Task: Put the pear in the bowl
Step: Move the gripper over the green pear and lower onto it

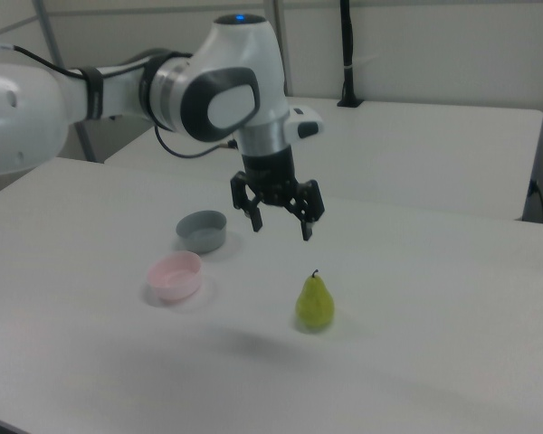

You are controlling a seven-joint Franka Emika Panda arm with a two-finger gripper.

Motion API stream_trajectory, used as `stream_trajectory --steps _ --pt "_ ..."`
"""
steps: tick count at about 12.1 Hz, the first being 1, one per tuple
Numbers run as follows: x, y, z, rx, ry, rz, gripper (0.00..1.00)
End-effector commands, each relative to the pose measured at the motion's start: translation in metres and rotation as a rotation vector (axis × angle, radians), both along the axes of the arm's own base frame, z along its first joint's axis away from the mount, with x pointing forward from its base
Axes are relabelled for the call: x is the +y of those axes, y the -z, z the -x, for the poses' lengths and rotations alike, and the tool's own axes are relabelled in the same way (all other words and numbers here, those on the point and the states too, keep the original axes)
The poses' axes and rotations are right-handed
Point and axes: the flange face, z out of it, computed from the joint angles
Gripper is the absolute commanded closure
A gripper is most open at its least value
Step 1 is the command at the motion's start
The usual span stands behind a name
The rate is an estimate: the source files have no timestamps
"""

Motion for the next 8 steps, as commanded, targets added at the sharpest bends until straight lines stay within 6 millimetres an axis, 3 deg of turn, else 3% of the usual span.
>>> stream_trajectory --steps 1,5,8 --pt "-0.004 0.057 -0.01 0.001 -0.047 0.042 0.0" --pt "-0.009 0.125 -0.028 0.018 -0.072 0.067 0.0" --pt "-0.009 0.163 -0.034 0.027 -0.078 0.064 0.0"
